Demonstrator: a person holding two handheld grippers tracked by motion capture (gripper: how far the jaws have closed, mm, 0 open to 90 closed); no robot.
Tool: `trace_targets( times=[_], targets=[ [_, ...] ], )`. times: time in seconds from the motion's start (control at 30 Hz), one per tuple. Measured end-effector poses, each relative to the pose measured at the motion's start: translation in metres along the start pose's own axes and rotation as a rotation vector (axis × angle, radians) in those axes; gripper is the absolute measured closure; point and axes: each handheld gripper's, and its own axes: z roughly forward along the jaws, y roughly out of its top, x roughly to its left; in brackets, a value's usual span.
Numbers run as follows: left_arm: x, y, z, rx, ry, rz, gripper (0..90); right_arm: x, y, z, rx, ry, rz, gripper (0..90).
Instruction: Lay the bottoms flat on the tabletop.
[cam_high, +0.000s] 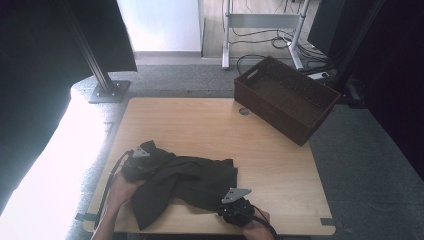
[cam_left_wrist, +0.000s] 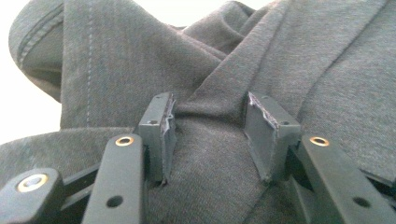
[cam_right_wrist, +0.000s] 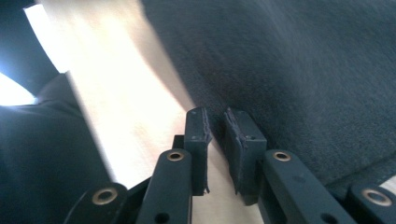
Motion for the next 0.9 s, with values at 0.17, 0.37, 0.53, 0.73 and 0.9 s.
trace_targets(
  times=[0.17,0.37,0.53,0.73,0.9],
  targets=[
    [-0.010,-0.005,-0.007,0.004,-0.024,0.014,55.8,-0.022,0.002,0.000,-0.011,-0.068,0.016,79.5],
    [-0.026,-0.012,-0.014,-0.001,-0.058,0.026,55.6,-0.057,0.008,0.003,-0.030,-0.137,0.052,78.5],
    [-0.041,-0.015,-0.016,-0.016,-0.073,0.033,55.0,-0.086,0.016,0.007,-0.049,-0.164,0.085,77.8],
    [-0.059,-0.016,-0.014,-0.037,-0.103,0.037,54.0,-0.116,0.028,0.014,-0.063,-0.202,0.115,75.0],
    [-0.069,-0.015,-0.010,-0.054,-0.133,0.032,54.0,-0.137,0.041,0.023,-0.072,-0.223,0.140,74.6]
  ],
)
